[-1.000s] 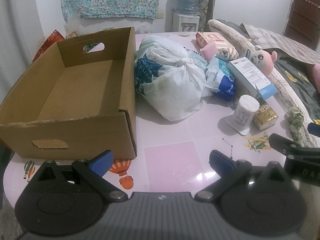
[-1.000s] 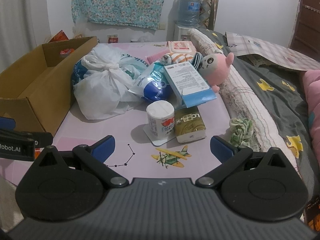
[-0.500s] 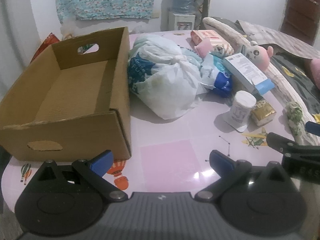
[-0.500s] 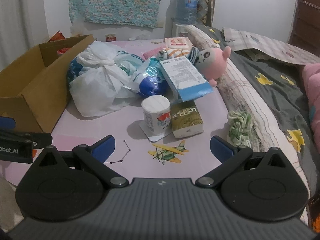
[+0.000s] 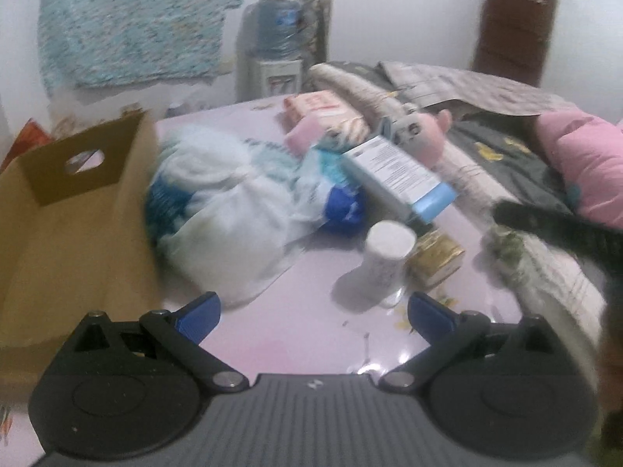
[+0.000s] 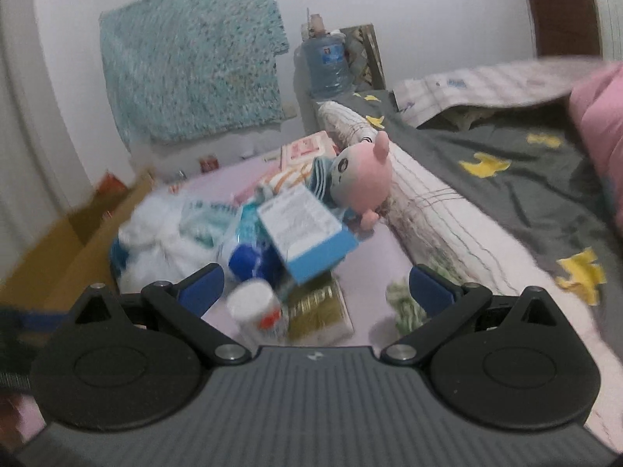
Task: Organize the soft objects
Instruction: 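Grasp the blue bandage box with the right tool and lift it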
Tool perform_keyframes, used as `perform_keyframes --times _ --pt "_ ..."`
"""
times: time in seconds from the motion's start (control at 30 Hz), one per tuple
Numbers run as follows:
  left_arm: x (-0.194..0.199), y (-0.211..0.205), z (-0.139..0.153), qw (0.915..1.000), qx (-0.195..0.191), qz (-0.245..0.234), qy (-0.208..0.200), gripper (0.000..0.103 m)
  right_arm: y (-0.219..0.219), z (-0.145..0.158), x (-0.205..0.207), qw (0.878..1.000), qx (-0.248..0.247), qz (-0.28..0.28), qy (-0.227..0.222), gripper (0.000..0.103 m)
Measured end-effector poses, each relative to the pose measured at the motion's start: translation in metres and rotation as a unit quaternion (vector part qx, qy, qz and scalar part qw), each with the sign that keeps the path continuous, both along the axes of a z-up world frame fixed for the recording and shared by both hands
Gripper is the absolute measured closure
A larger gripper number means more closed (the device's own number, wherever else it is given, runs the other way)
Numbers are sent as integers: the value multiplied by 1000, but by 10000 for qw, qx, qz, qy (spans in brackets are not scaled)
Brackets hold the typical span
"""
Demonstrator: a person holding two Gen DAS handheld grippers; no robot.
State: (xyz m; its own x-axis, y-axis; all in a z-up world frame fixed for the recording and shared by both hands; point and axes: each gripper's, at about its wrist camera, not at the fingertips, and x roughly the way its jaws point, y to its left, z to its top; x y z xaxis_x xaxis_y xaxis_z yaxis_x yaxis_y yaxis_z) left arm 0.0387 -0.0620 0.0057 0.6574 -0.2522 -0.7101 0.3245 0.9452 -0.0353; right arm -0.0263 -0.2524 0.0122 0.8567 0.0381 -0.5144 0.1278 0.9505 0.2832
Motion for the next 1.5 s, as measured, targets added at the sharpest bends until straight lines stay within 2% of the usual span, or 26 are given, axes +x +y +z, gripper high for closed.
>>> perform_keyframes --times 0.1,0.23,0.43,0.5,0.57,0.63,0.67,0.73,0.83,1.07,1.2,1.33,1.5 --pt "9 -9 -1 9997 -115 -181 -93 0 -17 -4 32 9993 368 86 53 2" --pt "25 -17 -5 9989 -322 -321 -139 0 -29 -10 91 9987 336 337 204 2" --pt "42 -23 -11 9974 -614 -371 -84 3 -34 -32 167 9914 100 929 913 3" --pt "45 -26 -15 9970 -657 -403 -13 3 -36 -43 183 9863 170 1155 1164 4" --pt "47 -28 -18 9968 -665 -442 37 3 -38 -52 191 9818 323 1286 1361 10" --pt "47 -31 -21 9968 -623 -492 64 3 -38 -58 196 9780 433 1369 1512 28" --pt "47 -33 -22 9969 -593 -514 71 3 -39 -58 195 9768 537 1435 1498 33" --pt "46 -35 -24 9970 -546 -540 86 5 -38 -55 191 9757 641 1515 1450 55" --pt "45 -35 -24 9971 -522 -551 90 5 -29 -45 180 9799 364 1492 1275 71" --pt "36 -28 -15 9971 -524 -548 -95 5 -20 -21 153 9893 -44 1271 715 81" --pt "28 -19 -9 9977 -435 -514 -101 5 -21 5 126 9935 74 1127 158 84" --pt "16 -4 1 9978 -465 -444 -177 5 -16 26 87 9897 382 1359 -238 84" --pt "1 16 8 9982 -490 -320 -164 5 10 27 50 9814 430 1868 -107 84"
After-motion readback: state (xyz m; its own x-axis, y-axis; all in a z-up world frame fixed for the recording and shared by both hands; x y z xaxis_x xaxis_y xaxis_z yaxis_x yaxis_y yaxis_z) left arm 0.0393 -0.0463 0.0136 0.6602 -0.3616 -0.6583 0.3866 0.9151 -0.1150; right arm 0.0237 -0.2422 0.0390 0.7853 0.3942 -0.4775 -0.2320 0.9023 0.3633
